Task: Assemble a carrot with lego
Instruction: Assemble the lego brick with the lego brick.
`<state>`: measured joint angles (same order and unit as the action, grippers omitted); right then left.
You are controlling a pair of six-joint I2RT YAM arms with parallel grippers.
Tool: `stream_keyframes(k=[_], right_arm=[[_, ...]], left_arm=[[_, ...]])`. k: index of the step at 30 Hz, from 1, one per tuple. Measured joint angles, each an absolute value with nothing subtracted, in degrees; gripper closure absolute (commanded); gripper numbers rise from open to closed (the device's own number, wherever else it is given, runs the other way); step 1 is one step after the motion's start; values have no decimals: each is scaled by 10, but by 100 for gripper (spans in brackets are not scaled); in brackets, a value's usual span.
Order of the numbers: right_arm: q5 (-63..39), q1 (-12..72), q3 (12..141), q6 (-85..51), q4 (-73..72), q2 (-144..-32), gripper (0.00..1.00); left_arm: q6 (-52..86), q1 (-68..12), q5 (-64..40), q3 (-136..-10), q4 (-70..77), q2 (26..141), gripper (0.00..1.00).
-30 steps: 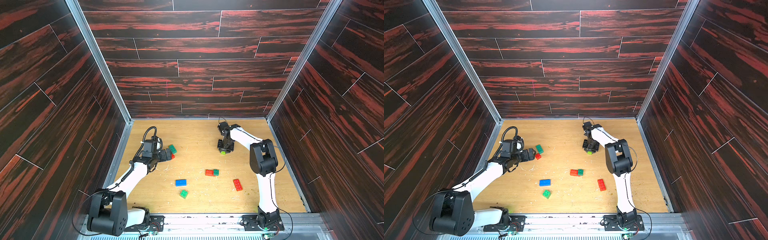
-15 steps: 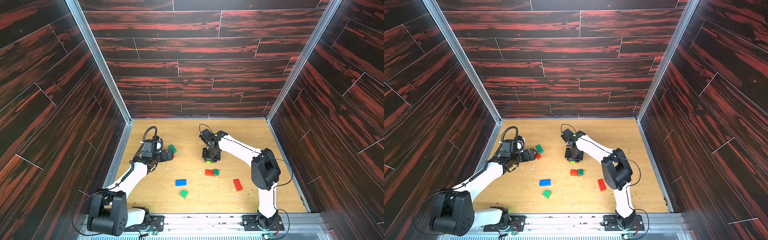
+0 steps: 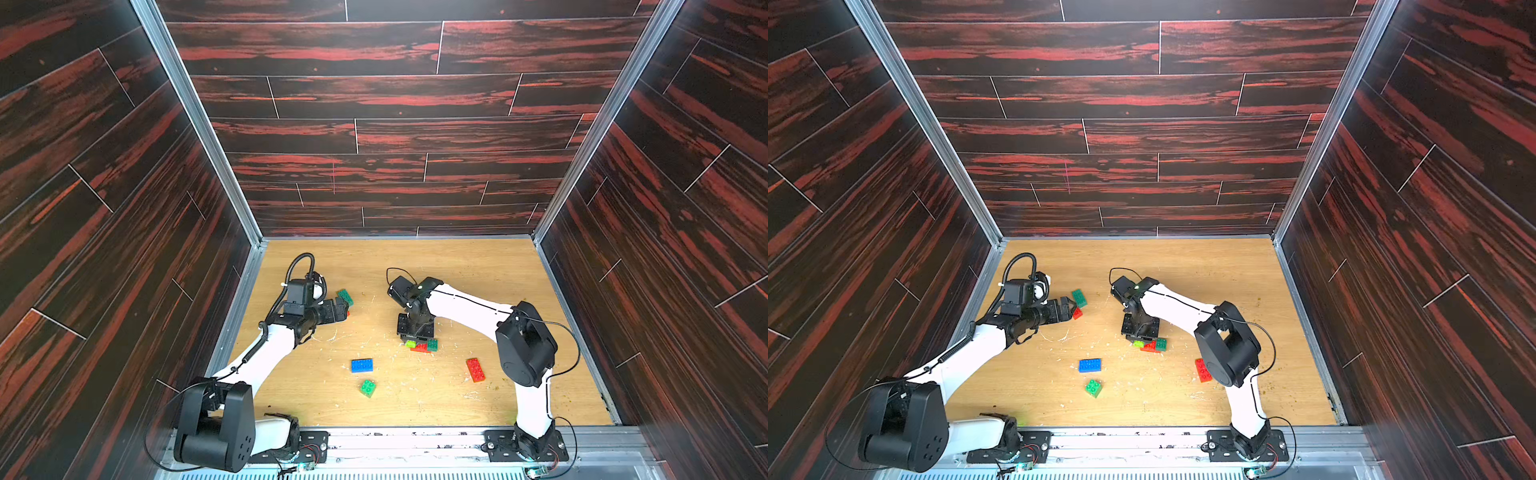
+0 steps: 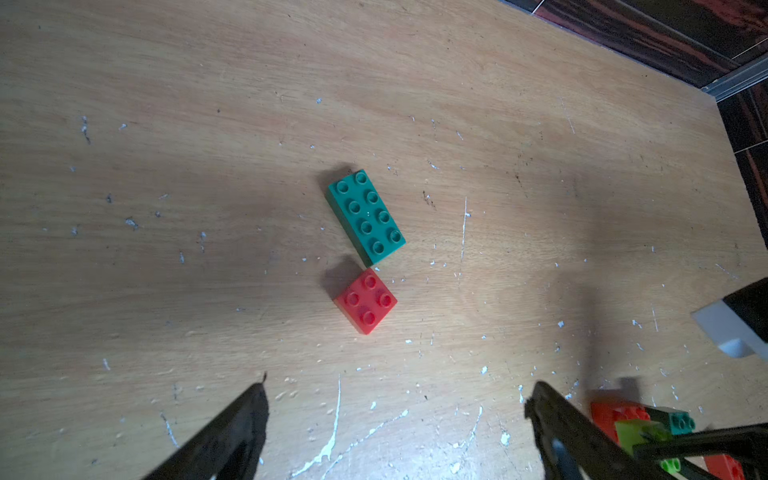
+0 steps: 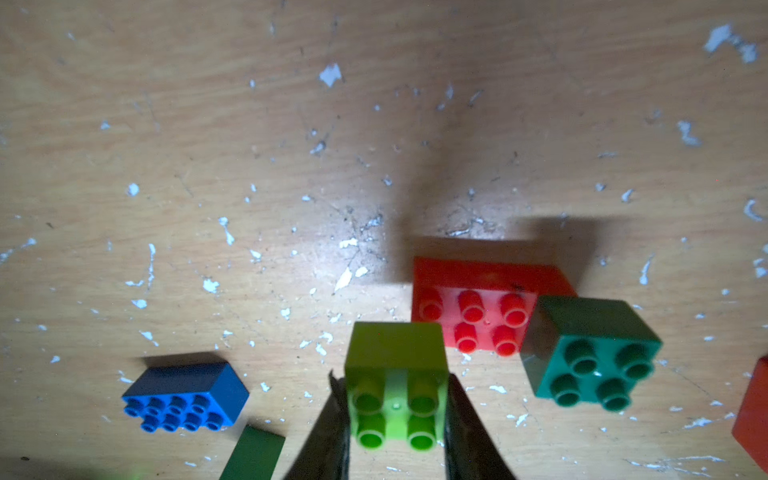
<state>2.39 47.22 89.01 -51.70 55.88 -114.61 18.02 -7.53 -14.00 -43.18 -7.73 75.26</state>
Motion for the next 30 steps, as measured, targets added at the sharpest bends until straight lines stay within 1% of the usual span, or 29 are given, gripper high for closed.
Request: stream_keyframes(k=[13, 30], right_arm=[[45, 472, 883, -517, 558, -1146, 83], [43, 473, 862, -511, 536, -1147, 83]], left_arm=[[180, -75, -140, -432, -77, 753, 1], [180, -75, -139, -432, -77, 753, 1]])
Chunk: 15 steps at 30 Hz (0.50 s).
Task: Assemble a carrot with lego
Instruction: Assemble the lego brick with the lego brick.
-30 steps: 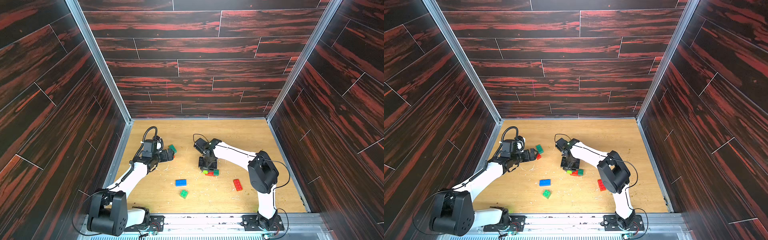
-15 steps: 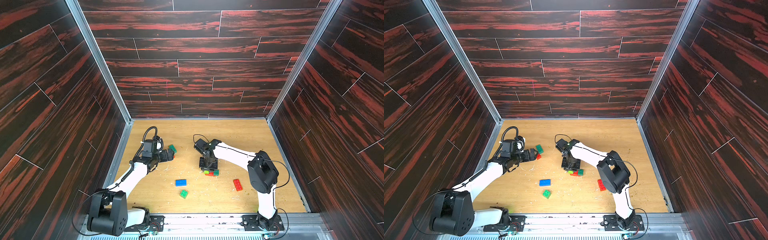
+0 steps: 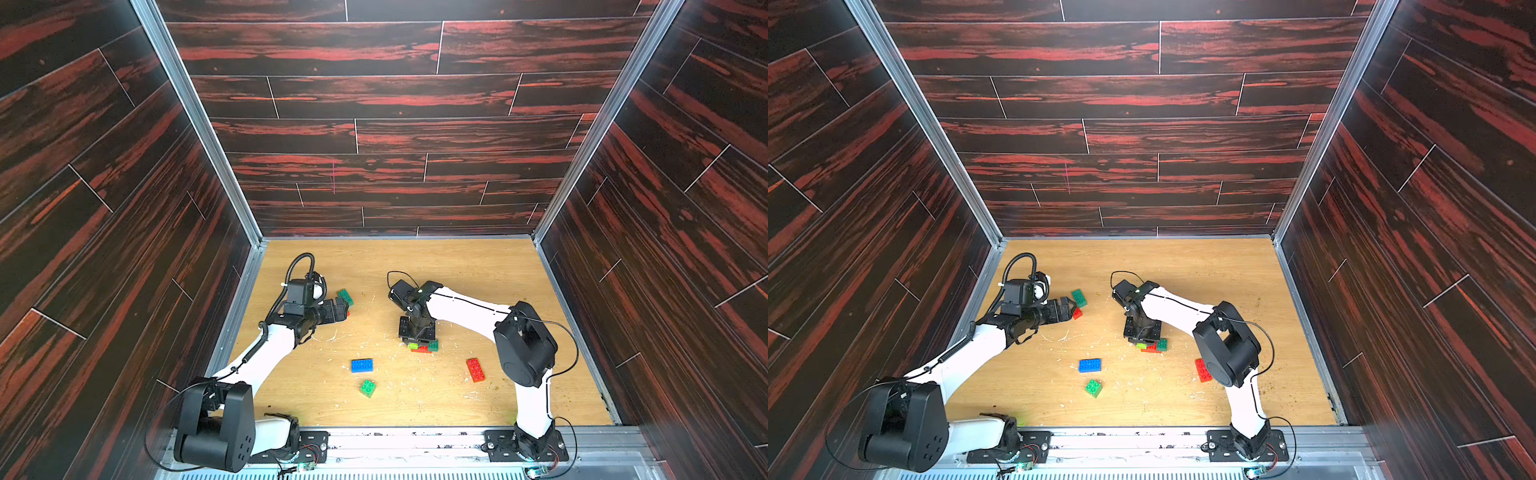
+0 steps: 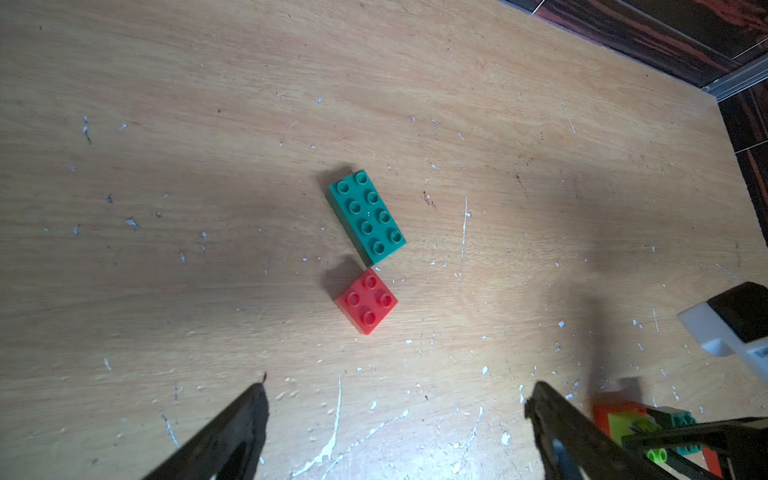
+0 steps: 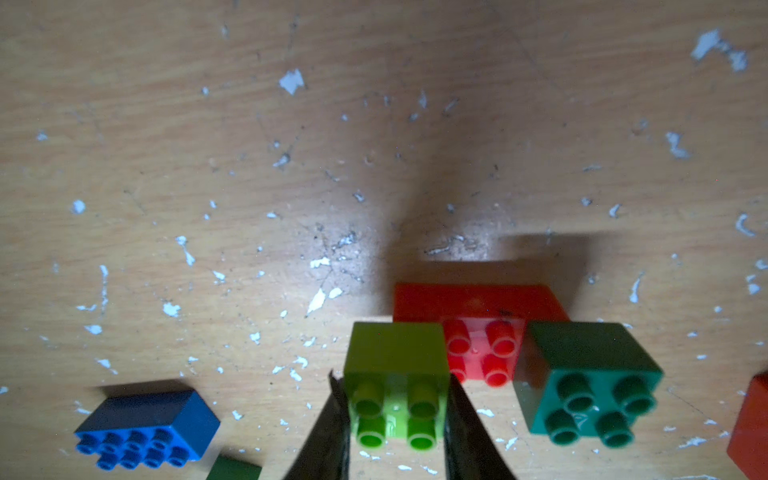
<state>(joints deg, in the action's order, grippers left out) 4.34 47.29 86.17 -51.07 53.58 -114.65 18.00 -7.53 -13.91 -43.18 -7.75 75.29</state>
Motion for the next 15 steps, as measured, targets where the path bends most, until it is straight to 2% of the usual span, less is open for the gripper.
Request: stream_keyframes(k=[15], right_arm=[[52, 483, 816, -490, 480, -1127, 84]], left_arm=[[180, -75, -134, -432, -77, 753, 1]])
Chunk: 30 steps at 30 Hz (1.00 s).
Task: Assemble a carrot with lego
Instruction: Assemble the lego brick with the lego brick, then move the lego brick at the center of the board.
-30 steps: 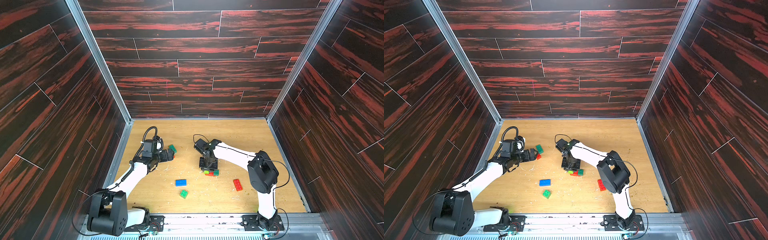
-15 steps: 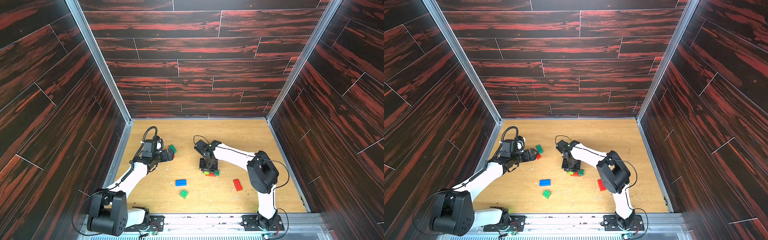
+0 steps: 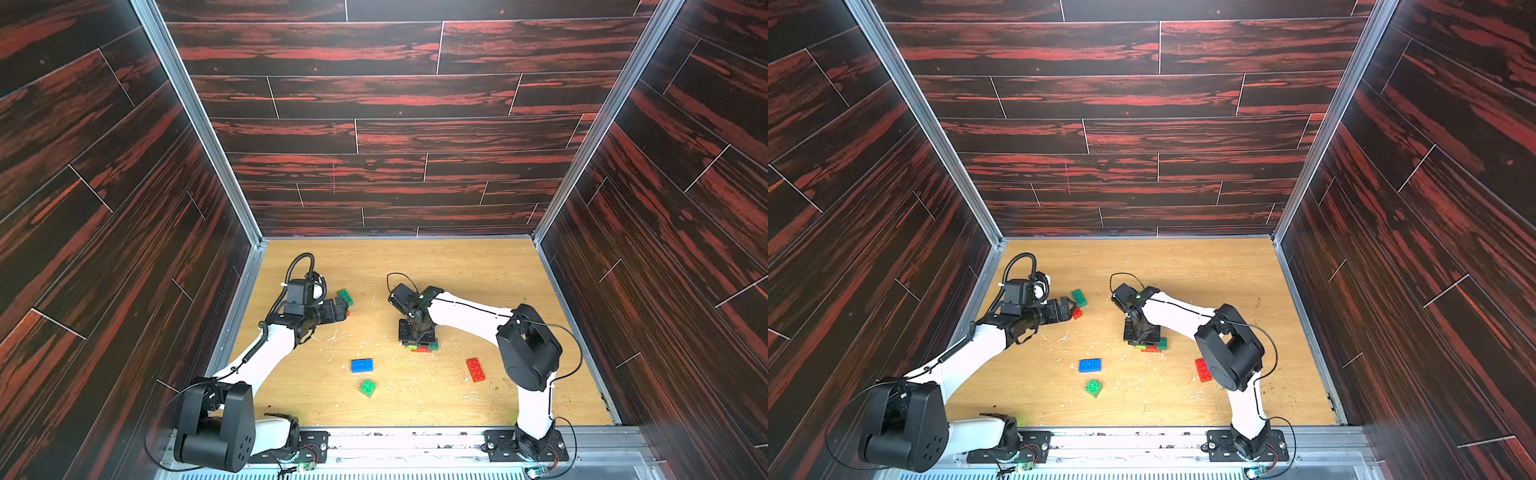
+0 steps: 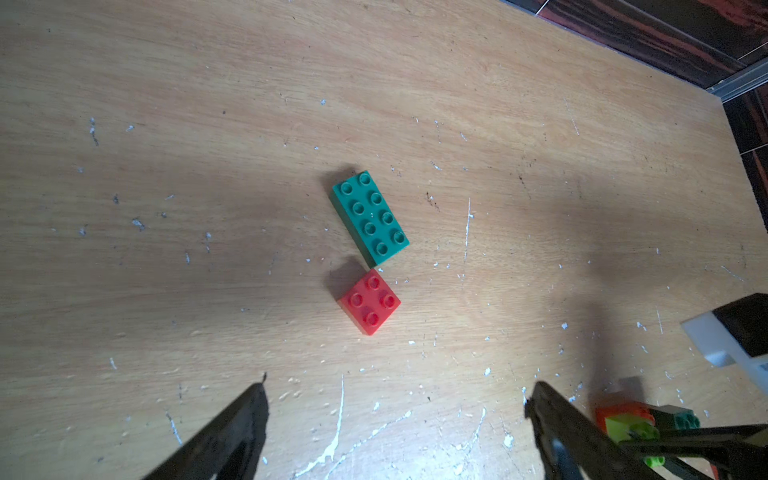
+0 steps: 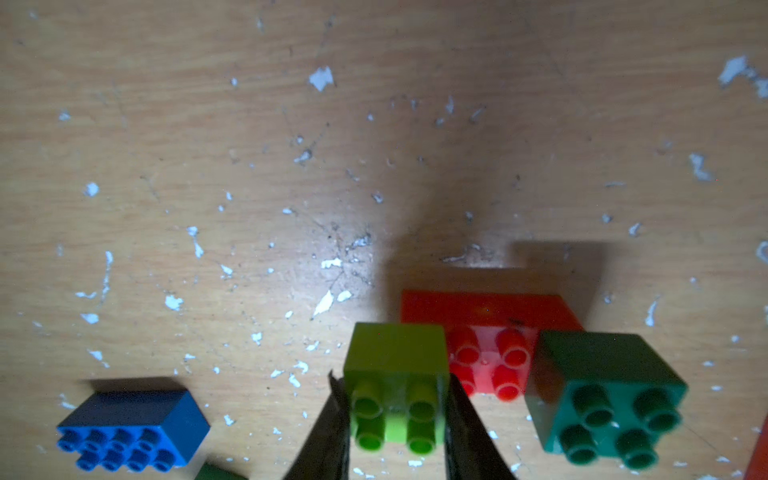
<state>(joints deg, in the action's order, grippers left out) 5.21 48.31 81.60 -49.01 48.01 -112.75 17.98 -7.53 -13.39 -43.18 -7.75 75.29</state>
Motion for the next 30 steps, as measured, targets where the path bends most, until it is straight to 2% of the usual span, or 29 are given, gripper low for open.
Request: stream_keyframes(k=[17, 30], right_arm=[[36, 461, 801, -479, 475, -1120, 85], [36, 301, 728, -438, 438, -1074, 84]], left_arm=[[180, -75, -130, -432, -77, 753, 1], [178, -75, -129, -432, -77, 753, 1]])
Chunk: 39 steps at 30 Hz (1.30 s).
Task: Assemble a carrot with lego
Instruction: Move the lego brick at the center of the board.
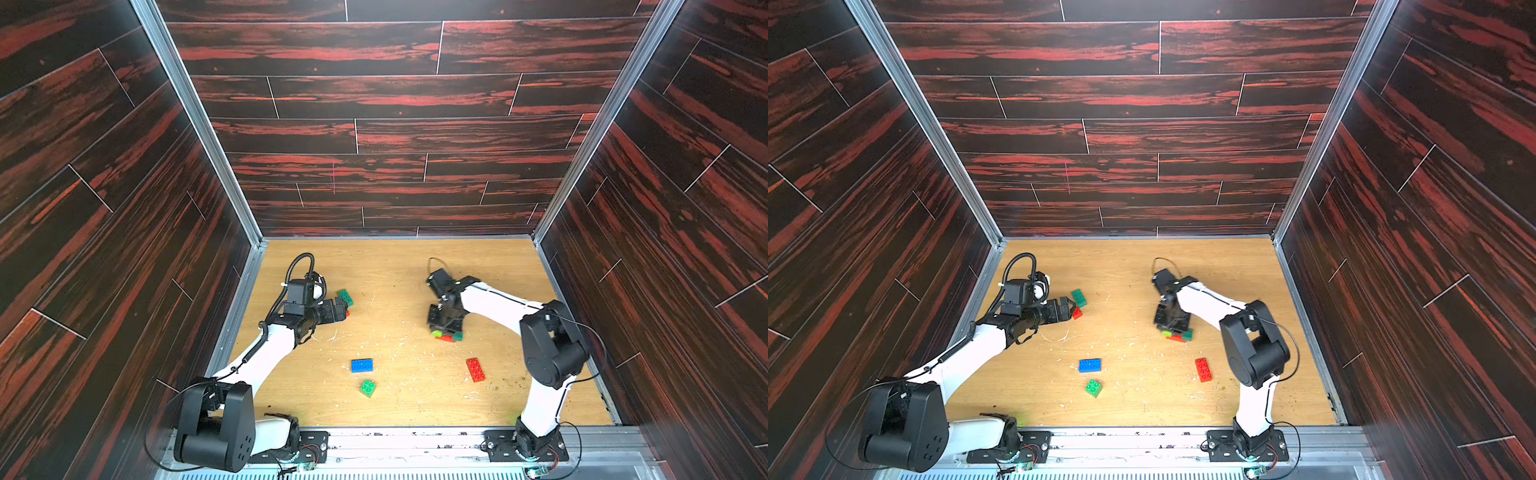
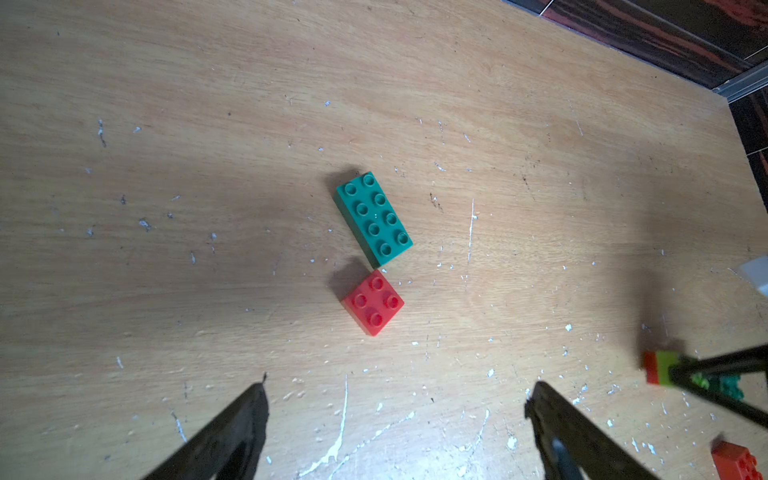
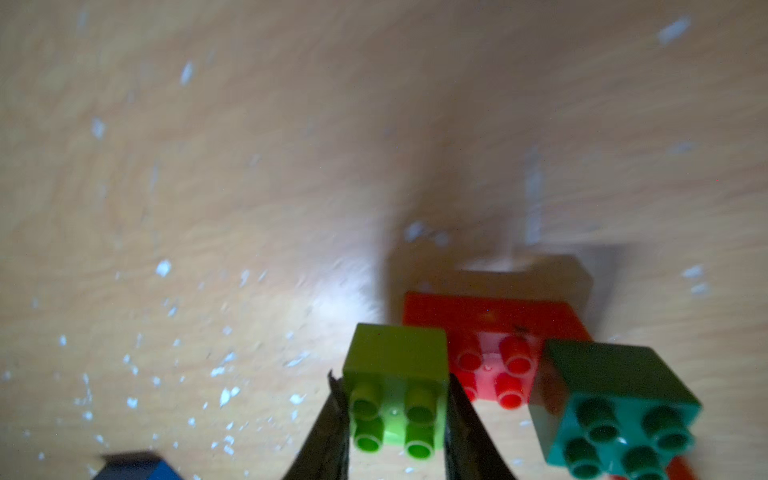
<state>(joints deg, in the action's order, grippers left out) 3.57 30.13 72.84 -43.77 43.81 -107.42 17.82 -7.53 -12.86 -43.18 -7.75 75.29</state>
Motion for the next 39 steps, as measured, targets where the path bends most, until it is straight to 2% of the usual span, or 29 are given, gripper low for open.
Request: stream_keyframes(k=[8, 11, 18, 22, 39], right_arm=[[37, 209, 713, -413, 418, -1064, 81], [40, 202, 712, -408, 417, -1063, 75], [50, 202, 714, -399, 417, -1061, 52], [62, 201, 721, -396, 416, -1061, 46], [129, 185, 737, -383, 493, -1061, 41]], left_arm=[[178, -75, -126, -432, -77, 753, 1], [178, -75, -125, -432, -77, 753, 1], [178, -75, -124, -432, -77, 753, 1], [178, -75, -124, -432, -77, 753, 1], [178, -75, -120, -432, -77, 753, 1]])
